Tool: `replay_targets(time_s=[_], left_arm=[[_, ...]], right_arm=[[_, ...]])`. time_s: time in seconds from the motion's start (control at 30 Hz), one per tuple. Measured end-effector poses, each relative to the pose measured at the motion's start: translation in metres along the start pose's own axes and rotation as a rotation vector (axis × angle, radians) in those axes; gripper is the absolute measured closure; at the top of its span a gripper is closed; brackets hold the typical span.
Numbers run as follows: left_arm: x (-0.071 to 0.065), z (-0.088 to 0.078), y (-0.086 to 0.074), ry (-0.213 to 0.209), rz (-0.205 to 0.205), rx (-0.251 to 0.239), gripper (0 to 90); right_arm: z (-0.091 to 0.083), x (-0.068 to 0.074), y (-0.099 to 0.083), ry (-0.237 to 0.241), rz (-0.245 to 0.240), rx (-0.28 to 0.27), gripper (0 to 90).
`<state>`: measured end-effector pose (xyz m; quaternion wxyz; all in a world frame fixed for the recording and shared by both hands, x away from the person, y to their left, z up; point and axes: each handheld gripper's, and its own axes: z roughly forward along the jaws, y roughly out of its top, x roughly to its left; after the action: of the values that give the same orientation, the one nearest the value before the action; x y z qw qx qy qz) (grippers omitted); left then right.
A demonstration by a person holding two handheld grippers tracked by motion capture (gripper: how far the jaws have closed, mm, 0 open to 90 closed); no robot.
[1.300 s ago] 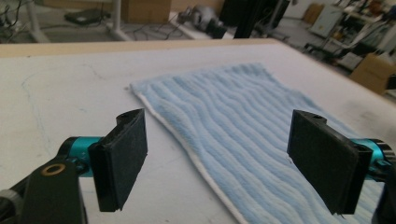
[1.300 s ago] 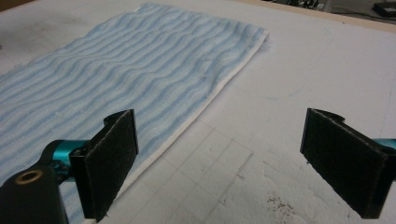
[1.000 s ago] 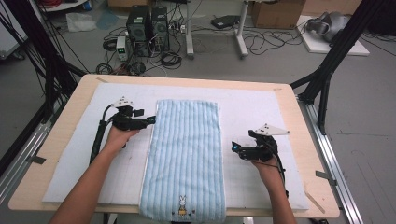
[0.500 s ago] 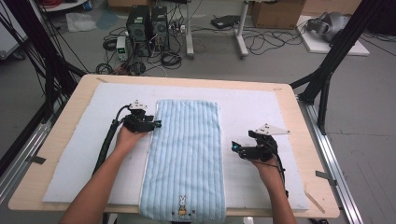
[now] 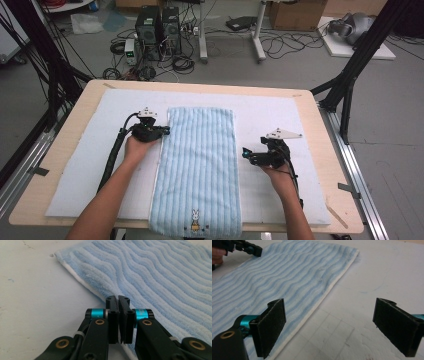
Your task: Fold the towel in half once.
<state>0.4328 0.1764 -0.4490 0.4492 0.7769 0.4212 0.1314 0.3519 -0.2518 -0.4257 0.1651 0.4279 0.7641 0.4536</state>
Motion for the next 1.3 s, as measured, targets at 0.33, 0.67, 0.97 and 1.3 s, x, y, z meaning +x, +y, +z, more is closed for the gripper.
replay_targets(time_s=[0.33,0.67,0.97,1.3], left_arm=[[0.005,-0.007,0.003,-0.042,-0.037,-0.052,86.6],[0.008,-0.005,0.001,-0.053,-0.070,-0.044,86.7],[0.012,-0.008,0.008,-0.053,-0.155,-0.131,87.2],[0.017,-0.010,0.021,-0.087,-0.128,-0.128,87.1]], right_arm=[[0.060,-0.008,0.026,-0.014,0.036,0.116,27.0],[0.085,0.000,0.034,-0.085,-0.028,0.201,77.7],[0.084,-0.002,0.040,-0.101,-0.034,0.159,87.4],[0.078,-0.008,0.054,-0.106,-0.021,0.087,87.3]])
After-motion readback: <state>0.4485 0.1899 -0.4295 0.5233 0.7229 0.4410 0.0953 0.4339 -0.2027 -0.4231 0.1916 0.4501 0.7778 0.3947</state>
